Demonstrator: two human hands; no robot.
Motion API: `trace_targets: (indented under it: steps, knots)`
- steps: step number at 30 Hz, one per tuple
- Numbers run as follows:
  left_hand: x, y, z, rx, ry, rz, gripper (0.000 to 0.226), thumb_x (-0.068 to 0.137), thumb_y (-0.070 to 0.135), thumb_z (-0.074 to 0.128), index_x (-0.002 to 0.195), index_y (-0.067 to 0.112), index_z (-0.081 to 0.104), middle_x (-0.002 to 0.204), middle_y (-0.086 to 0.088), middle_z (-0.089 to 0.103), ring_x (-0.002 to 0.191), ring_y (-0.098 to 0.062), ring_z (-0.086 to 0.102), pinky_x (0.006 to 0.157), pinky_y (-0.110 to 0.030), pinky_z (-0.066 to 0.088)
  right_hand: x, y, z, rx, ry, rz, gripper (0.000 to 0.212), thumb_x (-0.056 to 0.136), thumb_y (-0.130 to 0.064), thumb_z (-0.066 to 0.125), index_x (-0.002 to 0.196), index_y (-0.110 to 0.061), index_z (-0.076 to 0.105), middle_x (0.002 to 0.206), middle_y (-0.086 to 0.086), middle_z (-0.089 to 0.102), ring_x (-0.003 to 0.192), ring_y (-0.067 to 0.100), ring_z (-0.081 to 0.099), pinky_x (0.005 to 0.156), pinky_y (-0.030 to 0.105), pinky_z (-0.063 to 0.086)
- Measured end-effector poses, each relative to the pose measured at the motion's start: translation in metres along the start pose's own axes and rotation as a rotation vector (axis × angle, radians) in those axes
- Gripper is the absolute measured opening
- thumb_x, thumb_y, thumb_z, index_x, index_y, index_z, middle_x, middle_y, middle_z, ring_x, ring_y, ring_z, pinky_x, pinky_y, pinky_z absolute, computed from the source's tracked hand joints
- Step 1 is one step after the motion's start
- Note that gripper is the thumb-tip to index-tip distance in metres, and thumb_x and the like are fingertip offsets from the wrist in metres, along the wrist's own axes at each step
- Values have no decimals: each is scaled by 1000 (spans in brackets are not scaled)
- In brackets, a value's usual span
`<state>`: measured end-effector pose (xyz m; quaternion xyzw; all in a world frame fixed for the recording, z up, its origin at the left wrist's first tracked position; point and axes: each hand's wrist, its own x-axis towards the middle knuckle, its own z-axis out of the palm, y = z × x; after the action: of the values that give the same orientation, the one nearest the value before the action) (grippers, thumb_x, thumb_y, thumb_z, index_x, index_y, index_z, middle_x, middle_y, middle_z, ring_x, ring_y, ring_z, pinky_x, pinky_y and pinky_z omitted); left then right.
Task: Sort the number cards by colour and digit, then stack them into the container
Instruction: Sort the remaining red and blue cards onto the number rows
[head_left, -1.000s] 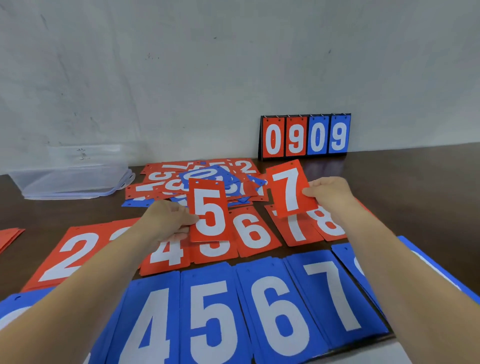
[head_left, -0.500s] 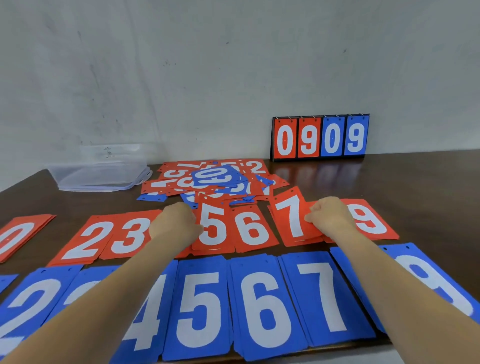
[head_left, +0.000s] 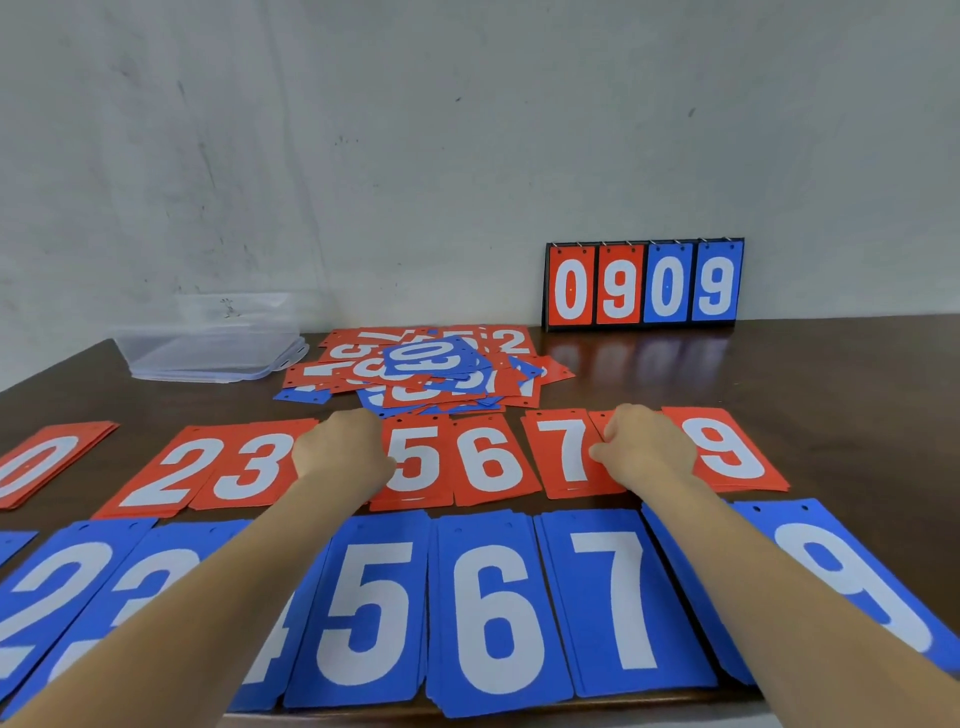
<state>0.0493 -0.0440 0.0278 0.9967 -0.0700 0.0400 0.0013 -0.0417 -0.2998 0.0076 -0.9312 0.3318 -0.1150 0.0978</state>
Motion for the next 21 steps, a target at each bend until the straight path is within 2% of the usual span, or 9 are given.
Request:
trace_targets:
  steps: [3,6,8,10,12,14,21]
  knots:
    - [2,3,2,-81,30,43,22,93,36,58,105,18,62,89,2,63,82,-15,62,63,-26,52,-6,-2,-8,27,44,-93,19,91,-37,60,105,-24,60,102,-1,65,95,19,60,74,32,52]
    - [2,9,5,-184,42,150,36,95,38,55,128,24,57,120,1,62,103,-17,61,80,-31,57,-13,-11,-12,19,40,-372,31,95,-33,56,125,-31,59,125,-5,61,119,17,46,94,33,41]
    - [0,13,8,-218,20,231,44,95,39,55,137,28,51,137,2,54,118,-18,55,90,-33,54,-18,-22,-10,23,-32,-574,38,97,-26,52,134,-34,53,138,-9,52,129,15,35,104,35,30]
    - [1,14,11,-164,-19,300,47,95,41,54,141,31,46,144,4,49,129,-18,47,103,-36,45,-24,-34,-7,54,-166,-685,42,98,-22,48,138,-35,49,146,-8,42,134,15,27,107,35,23]
    - [1,14,14,-86,-61,324,47,97,42,50,143,33,43,147,5,45,135,-18,41,111,-40,33,-29,-42,-3,73,-304,-702,43,100,-21,45,140,-34,47,150,-5,33,136,19,22,108,36,20]
    - [2,13,16,-73,-81,320,47,97,43,47,143,33,43,148,5,44,137,-18,38,112,-41,28,-31,-46,0,14,-366,-727,42,102,-22,41,142,-31,45,152,-3,31,137,20,20,109,38,18]
    - [2,8,21,-131,-55,348,46,97,46,48,141,33,45,148,8,43,137,-16,36,112,-42,26,-27,-43,9,-146,-295,-751,42,104,-32,34,146,-33,38,153,-3,30,138,20,18,109,42,17]
